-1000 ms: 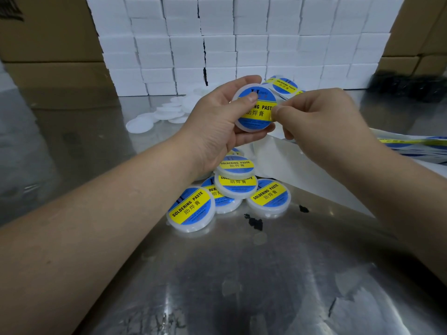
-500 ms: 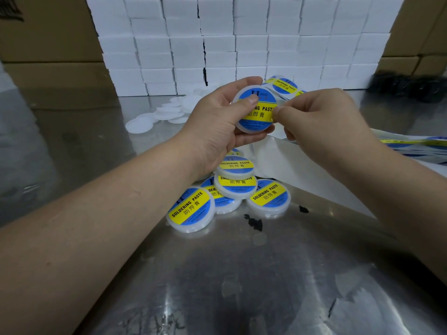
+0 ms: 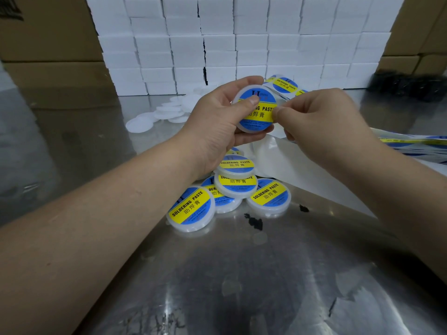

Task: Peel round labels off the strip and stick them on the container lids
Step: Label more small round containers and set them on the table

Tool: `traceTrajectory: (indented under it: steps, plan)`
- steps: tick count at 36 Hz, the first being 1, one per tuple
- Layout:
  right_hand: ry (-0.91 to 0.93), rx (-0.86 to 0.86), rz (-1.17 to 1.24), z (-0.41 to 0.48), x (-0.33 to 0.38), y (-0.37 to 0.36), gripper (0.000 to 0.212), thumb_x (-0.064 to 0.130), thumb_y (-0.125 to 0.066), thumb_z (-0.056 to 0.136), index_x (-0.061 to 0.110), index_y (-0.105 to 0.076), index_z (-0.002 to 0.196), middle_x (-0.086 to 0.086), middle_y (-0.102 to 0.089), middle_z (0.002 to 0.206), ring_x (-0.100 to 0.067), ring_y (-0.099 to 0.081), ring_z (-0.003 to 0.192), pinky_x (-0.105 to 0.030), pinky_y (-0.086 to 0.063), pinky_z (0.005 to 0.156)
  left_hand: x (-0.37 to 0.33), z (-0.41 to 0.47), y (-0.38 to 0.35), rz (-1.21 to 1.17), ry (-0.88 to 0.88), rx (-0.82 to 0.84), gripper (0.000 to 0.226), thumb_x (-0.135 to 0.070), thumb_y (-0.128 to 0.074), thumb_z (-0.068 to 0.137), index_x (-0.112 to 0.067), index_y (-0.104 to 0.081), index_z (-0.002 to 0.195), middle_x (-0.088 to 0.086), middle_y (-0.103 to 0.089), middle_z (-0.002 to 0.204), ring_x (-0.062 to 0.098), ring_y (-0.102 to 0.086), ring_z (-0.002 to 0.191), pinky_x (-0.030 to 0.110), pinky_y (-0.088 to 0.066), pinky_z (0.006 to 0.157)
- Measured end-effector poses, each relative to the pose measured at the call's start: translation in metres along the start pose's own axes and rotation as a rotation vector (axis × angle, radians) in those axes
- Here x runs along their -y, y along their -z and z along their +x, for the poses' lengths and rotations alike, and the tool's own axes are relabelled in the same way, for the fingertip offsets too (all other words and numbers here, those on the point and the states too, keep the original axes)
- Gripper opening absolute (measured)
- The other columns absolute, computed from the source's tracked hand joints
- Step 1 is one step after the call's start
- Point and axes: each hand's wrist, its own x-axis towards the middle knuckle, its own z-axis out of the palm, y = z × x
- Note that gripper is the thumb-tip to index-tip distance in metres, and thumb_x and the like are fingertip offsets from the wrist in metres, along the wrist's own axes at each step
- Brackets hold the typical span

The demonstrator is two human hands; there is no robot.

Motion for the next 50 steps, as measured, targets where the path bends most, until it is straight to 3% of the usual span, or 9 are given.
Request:
traceTrajectory:
  steps: [7, 11, 17, 21, 27, 35, 39, 43, 50]
  plan:
    - [0.003, 0.010, -0.006, 0.000, 0.000, 0.000, 0.054, 0.022, -0.053, 0.086, 0.046, -0.055, 0.038, -0.006, -0.042, 0.047, -0.008, -0.036, 0.037, -0.013, -0.028, 0.035, -0.001, -0.001, -0.001, 0.023, -0.004, -0.006, 0.022, -0.008, -0.050, 0.093, -0.026, -0.061, 0.096, 0.001, -0.068, 0.086, 0.027, -0.070, 0.079, 0.040, -0.057, 0.076]
    - [-0.004, 0.015, -0.020, 0.001, -0.002, 0.000, 0.052, 0.022, -0.054, 0.087, 0.029, -0.054, 0.035, 0.000, -0.042, 0.042, -0.007, -0.038, 0.037, -0.013, -0.029, 0.037, -0.002, -0.002, -0.002, 0.038, -0.009, -0.017, 0.022, -0.007, -0.050, 0.093, -0.026, -0.061, 0.096, 0.002, -0.067, 0.089, 0.027, -0.069, 0.080, 0.040, -0.057, 0.077]
    - [-0.022, 0.017, -0.029, 0.002, -0.004, 0.000, 0.056, 0.024, -0.054, 0.088, 0.039, -0.054, 0.034, 0.014, -0.044, 0.033, -0.001, -0.042, 0.035, -0.010, -0.029, 0.035, -0.004, -0.003, -0.005, 0.092, -0.032, -0.027, 0.026, -0.006, -0.049, 0.093, -0.028, -0.061, 0.095, 0.001, -0.067, 0.092, 0.026, -0.070, 0.083, 0.037, -0.057, 0.075]
    - [-0.029, -0.027, -0.056, 0.003, -0.007, -0.001, 0.053, 0.026, -0.056, 0.088, 0.028, -0.049, 0.035, 0.009, -0.047, 0.036, -0.002, -0.042, 0.037, -0.013, -0.027, 0.036, -0.007, -0.006, -0.008, 0.146, -0.073, -0.026, 0.029, -0.004, -0.050, 0.093, -0.031, -0.062, 0.093, -0.002, -0.067, 0.091, 0.022, -0.069, 0.083, 0.034, -0.058, 0.074]
    - [-0.041, -0.052, -0.109, 0.004, -0.010, -0.002, 0.031, 0.029, -0.056, 0.087, 0.013, -0.061, 0.060, -0.005, -0.054, 0.052, -0.006, -0.039, 0.041, -0.022, -0.028, 0.041, -0.010, -0.010, -0.013, 0.209, -0.128, -0.011, 0.032, -0.001, -0.049, 0.091, -0.031, -0.062, 0.091, -0.007, -0.066, 0.087, 0.013, -0.067, 0.079, 0.030, -0.057, 0.075]
    - [-0.059, -0.033, -0.165, 0.006, -0.012, -0.001, 0.033, 0.038, -0.056, 0.088, 0.022, -0.061, 0.060, 0.004, -0.055, 0.053, -0.010, -0.042, 0.045, -0.023, -0.031, 0.048, -0.011, -0.011, -0.013, 0.217, -0.118, -0.013, 0.031, -0.002, -0.048, 0.092, -0.031, -0.061, 0.090, -0.008, -0.065, 0.086, 0.014, -0.068, 0.078, 0.030, -0.058, 0.073]
    - [-0.079, -0.056, -0.179, 0.007, -0.013, 0.003, 0.043, 0.046, -0.057, 0.084, 0.020, -0.054, 0.050, 0.003, -0.049, 0.041, -0.011, -0.039, 0.043, -0.025, -0.027, 0.046, -0.012, -0.011, -0.011, 0.171, -0.103, -0.034, 0.028, -0.006, -0.048, 0.094, -0.031, -0.061, 0.091, -0.011, -0.066, 0.079, 0.020, -0.070, 0.073, 0.026, -0.057, 0.061]
    - [-0.050, -0.079, -0.191, 0.007, -0.013, 0.005, 0.051, 0.053, -0.056, 0.081, 0.006, -0.057, 0.062, -0.012, -0.055, 0.058, -0.019, -0.043, 0.050, -0.030, -0.037, 0.053, -0.014, -0.009, -0.011, 0.121, -0.105, -0.072, 0.024, -0.008, -0.047, 0.095, -0.029, -0.060, 0.095, -0.012, -0.067, 0.074, 0.026, -0.071, 0.071, 0.022, -0.053, 0.051]
    - [0.019, -0.037, -0.122, 0.001, -0.003, 0.004, 0.038, 0.043, -0.038, 0.091, 0.015, -0.054, 0.071, -0.006, -0.060, 0.074, -0.017, -0.049, 0.064, -0.030, -0.035, 0.058, -0.011, -0.012, -0.017, 0.226, -0.094, -0.112, 0.017, -0.012, -0.040, 0.098, -0.022, -0.053, 0.099, 0.002, -0.063, 0.080, 0.016, -0.066, 0.055, 0.021, -0.052, 0.050]
